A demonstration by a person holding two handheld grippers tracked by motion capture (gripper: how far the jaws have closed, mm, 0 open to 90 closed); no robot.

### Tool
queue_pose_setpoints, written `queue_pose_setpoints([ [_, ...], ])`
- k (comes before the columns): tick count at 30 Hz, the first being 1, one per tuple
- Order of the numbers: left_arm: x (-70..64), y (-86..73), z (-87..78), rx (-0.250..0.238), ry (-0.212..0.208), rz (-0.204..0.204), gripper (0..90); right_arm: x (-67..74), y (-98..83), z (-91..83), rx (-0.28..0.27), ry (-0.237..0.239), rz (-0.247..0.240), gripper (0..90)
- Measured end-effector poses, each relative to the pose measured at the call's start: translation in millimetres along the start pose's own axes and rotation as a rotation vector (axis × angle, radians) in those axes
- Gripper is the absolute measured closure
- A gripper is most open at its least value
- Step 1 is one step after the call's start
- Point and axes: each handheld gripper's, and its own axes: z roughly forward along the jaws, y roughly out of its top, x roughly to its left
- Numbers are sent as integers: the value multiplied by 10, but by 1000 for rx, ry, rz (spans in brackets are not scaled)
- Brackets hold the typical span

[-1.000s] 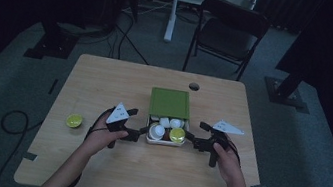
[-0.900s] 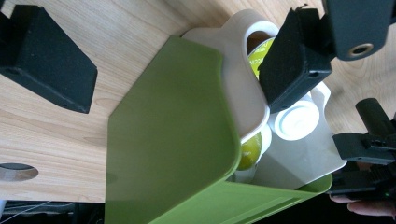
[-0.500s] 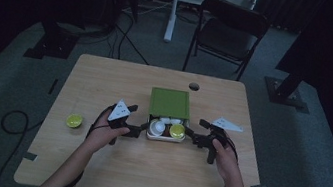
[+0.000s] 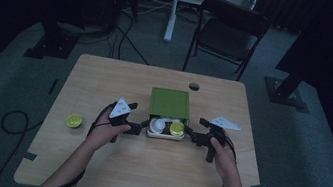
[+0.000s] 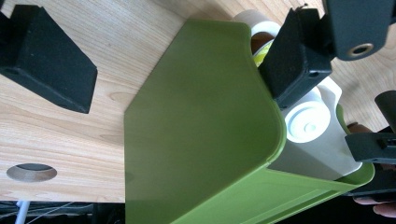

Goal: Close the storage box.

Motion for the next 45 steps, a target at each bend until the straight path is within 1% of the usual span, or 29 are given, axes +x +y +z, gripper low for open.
queue_pose_setpoints([
  [2, 4, -6, 4, -4, 1, -6, 118, 0, 2, 1, 1, 0, -1, 113],
  [7, 7, 2, 1, 1, 8, -2, 114, 6, 3, 3, 3, -4, -3, 114],
  [8, 12, -2, 3, 0, 8, -9, 114, 8, 2, 4, 2, -5, -3, 113],
  [10, 28, -11, 9, 3, 25, -46, 92, 12, -5, 7, 0, -4, 1, 113],
  [12, 45, -14, 7, 0, 56, -59, 87, 27, -11, 14, 2, -1, 0, 114],
  [13, 54, -18, 5, -4, 64, -58, 88, 40, -11, 22, 3, -4, -2, 114],
  [15, 69, -23, -1, -1, 68, -75, 88, 57, -12, 35, 9, -9, -13, 114],
  [17, 61, -18, -2, 4, 68, -74, 92, 61, -11, 42, 10, -7, -13, 114],
  [20, 52, -12, -11, 3, 60, -60, 135, 63, -8, 44, 11, -8, -14, 114],
  [27, 40, -5, -31, -5, 66, -55, 138, 70, -7, 40, 11, -17, -20, 114],
  [31, 23, -4, -39, -10, 56, -54, 138, 72, -15, 32, 8, -12, -12, 128],
  [35, 4, 4, -44, -18, 45, -58, 138, 80, -6, 19, -14, 6, 4, 129],
  [38, -9, 9, -45, -17, 40, -58, 138, 92, 11, 13, -24, 0, 5, 129],
  [40, -16, 10, -48, -23, 32, -50, 138, 89, 22, 5, -31, -6, 4, 129],
  [42, -21, 4, -54, -21, 33, -44, 138, 90, 24, -8, -41, 0, 7, 129],
  [45, -23, -4, -65, -13, 33, -37, 138, 100, 21, -20, -38, -2, 3, 129],
])
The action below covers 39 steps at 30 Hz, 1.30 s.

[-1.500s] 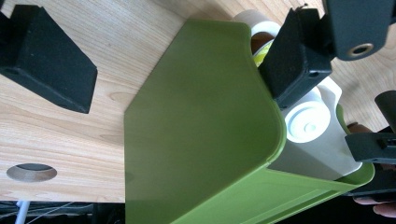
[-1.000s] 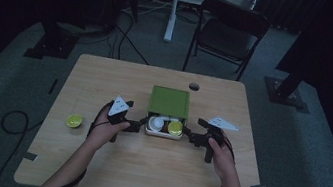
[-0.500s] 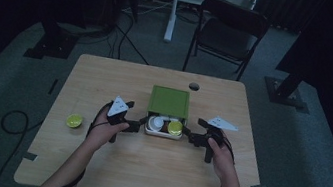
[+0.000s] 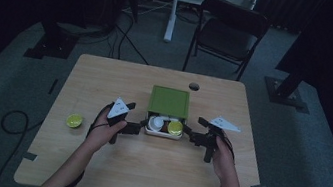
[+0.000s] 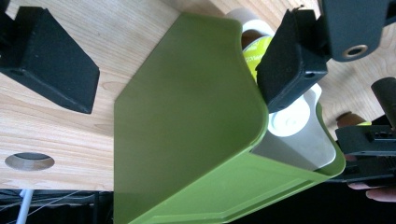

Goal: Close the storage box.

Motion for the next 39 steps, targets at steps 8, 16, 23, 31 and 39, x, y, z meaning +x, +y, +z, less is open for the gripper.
queue_pose_setpoints([
  [8, 0, 29, -106, 11, 10, 10, 137, 59, -30, -77, 25, -32, -57, 129],
  [16, 1, 14, -202, 17, 14, 12, 137, 49, -69, -210, 37, -53, -76, 128],
  [23, 27, -45, -286, 29, 25, 4, 138, -7, -137, -345, 38, -80, -64, 128],
  [31, 76, -131, -378, 38, 42, -12, 138, -62, -223, -485, 45, -111, -53, 128],
  [39, 94, -230, -457, 66, 49, -20, 137, -131, -298, -614, 51, -141, -35, 129],
])
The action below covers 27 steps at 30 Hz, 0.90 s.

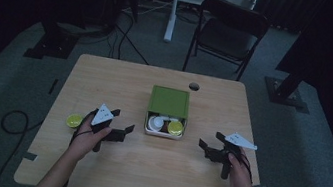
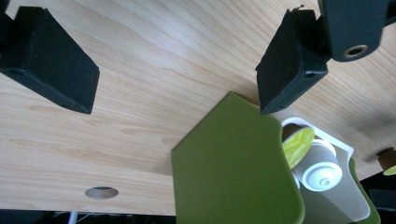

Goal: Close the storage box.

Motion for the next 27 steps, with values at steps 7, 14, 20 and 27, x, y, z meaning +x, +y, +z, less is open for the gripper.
queue_pose_setpoints([
  [7, 35, -94, -66, 26, 17, -17, 138, -44, -76, -90, 10, -25, 3, 128],
  [14, 63, -184, -128, 53, 29, -18, 137, -97, -166, -200, 23, -52, 24, 129],
  [20, 65, -226, -179, 68, 42, -11, 138, -131, -240, -295, 34, -82, 29, 129],
  [27, 65, -297, -244, 91, 49, -14, 138, -151, -315, -396, 51, -119, 30, 128],
])
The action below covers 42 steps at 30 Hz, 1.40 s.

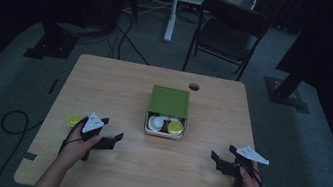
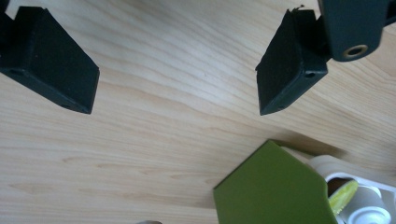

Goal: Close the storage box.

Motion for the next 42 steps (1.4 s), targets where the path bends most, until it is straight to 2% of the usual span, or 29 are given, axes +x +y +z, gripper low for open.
queue_pose_setpoints([
  [12, 29, -131, -85, 45, 31, -6, 138, -83, -142, -178, 32, -88, 31, 128],
  [17, 36, -172, -93, 54, 50, -31, 138, -108, -180, -247, 31, -131, 47, 127],
  [22, -12, -194, -97, 83, 53, -39, 138, -121, -206, -285, 48, -220, 79, 123],
  [24, -21, -203, -94, 76, 56, -41, 138, -128, -212, -283, 71, -266, 85, 120],
  [26, -22, -208, -91, 81, 71, -45, 138, -131, -216, -278, 92, -312, 84, 120],
  [30, -36, -212, -85, 105, 97, -59, 138, -140, -233, -261, 130, -386, 115, 116],
  [35, -43, -217, -88, 148, 150, -91, 138, -160, -259, -245, 170, -457, 150, 116],
  [38, -41, -229, -85, 167, 155, -103, 139, -174, -275, -239, 196, -498, 171, 116],
  [40, -33, -240, -82, 187, 173, -132, 148, -186, -289, -236, 205, -506, 195, 116],
  [42, -20, -239, -88, 181, 204, -145, 148, -192, -295, -232, 194, -504, 223, 115],
])
